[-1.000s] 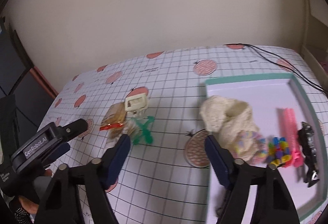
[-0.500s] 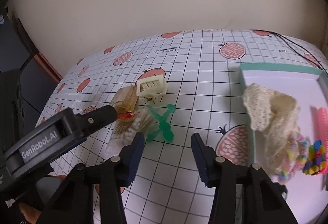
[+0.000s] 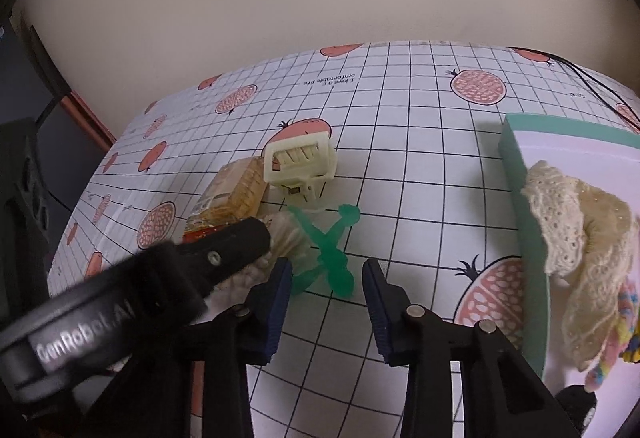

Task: Organize objects
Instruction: 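Grasp the cotton swab pack with the left tool while the right tool approaches the green toy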

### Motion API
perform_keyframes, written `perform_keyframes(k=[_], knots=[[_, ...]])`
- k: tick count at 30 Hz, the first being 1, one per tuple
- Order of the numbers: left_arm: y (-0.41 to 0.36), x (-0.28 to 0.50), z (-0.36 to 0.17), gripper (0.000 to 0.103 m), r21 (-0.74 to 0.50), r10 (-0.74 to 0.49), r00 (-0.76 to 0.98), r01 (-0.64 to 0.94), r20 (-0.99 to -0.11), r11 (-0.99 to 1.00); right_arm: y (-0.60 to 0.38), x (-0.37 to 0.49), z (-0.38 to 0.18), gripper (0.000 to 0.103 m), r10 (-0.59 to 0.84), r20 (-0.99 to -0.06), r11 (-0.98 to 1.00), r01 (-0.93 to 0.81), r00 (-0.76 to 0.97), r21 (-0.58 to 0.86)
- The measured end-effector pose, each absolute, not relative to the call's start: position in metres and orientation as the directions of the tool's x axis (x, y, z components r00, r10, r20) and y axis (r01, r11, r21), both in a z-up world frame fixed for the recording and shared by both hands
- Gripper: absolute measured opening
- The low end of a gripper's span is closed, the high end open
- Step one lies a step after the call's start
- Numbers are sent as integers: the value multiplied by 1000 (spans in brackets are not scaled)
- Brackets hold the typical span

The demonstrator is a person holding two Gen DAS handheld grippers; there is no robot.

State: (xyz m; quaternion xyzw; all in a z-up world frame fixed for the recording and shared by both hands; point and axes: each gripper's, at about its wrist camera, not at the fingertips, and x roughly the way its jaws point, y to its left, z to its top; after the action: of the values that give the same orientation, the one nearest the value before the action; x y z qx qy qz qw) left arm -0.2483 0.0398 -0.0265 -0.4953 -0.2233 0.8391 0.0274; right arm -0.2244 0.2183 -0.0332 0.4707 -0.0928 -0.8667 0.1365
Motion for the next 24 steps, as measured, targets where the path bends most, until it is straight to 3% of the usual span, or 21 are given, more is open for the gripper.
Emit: perform_keyframes(k=[8, 13, 15, 24], knots=[[36, -249, -34, 78, -411, 273, -502, 187, -821, -892, 216, -229, -40, 36, -331, -792, -943, 152, -513, 295], [36, -249, -36, 67, -438, 300, -497, 187, -814, -880, 216, -229, -41, 34, -345, -787, -938, 156, -511, 310], [35, -251, -37, 58, -439, 302, -492, 190, -817, -878, 217, -228, -41, 32, -359, -785, -932, 153, -505, 328], [42, -256, -36, 48, -432, 305, -486, 172, -819, -885, 222, -222, -37, 30, -381, -780, -922, 148, -495, 357]])
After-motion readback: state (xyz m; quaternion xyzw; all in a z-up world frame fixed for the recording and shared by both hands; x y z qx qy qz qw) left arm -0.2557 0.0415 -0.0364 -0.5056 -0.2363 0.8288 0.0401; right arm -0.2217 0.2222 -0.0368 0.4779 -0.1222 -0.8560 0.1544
